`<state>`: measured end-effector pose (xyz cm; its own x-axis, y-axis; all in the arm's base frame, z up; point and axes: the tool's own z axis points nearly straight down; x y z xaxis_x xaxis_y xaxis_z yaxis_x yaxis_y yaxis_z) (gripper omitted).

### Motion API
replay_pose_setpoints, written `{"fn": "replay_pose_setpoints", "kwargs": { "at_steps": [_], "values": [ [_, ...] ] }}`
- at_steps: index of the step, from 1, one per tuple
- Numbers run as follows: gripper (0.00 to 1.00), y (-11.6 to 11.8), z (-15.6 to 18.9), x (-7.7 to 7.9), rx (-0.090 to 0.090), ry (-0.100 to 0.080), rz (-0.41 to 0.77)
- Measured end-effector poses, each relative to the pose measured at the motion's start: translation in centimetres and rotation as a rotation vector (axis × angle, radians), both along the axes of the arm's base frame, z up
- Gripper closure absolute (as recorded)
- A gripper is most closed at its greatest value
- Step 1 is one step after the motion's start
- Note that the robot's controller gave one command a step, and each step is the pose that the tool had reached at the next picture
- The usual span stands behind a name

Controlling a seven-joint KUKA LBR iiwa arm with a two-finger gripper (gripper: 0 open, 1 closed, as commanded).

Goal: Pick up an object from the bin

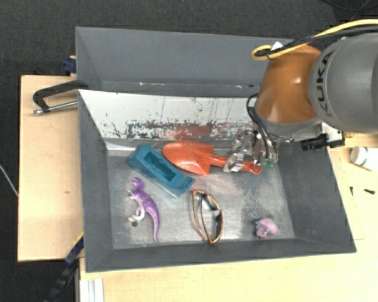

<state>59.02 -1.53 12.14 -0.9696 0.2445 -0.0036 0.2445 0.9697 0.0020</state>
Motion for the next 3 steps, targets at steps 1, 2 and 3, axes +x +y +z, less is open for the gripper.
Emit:
{"fn": "replay_pose_setpoints", "kwargs": {
  "at_steps": [1,2,3],
  "values": [
    [1.00,-0.01,1.06,0.12,0.000,-0.005,0.000],
    [1.00,0.02,1.45,0.17,0.000,-0.005,0.000],
    [1.00,0.03,1.56,0.20,0.000,-0.004,0.000]
  ]
}}
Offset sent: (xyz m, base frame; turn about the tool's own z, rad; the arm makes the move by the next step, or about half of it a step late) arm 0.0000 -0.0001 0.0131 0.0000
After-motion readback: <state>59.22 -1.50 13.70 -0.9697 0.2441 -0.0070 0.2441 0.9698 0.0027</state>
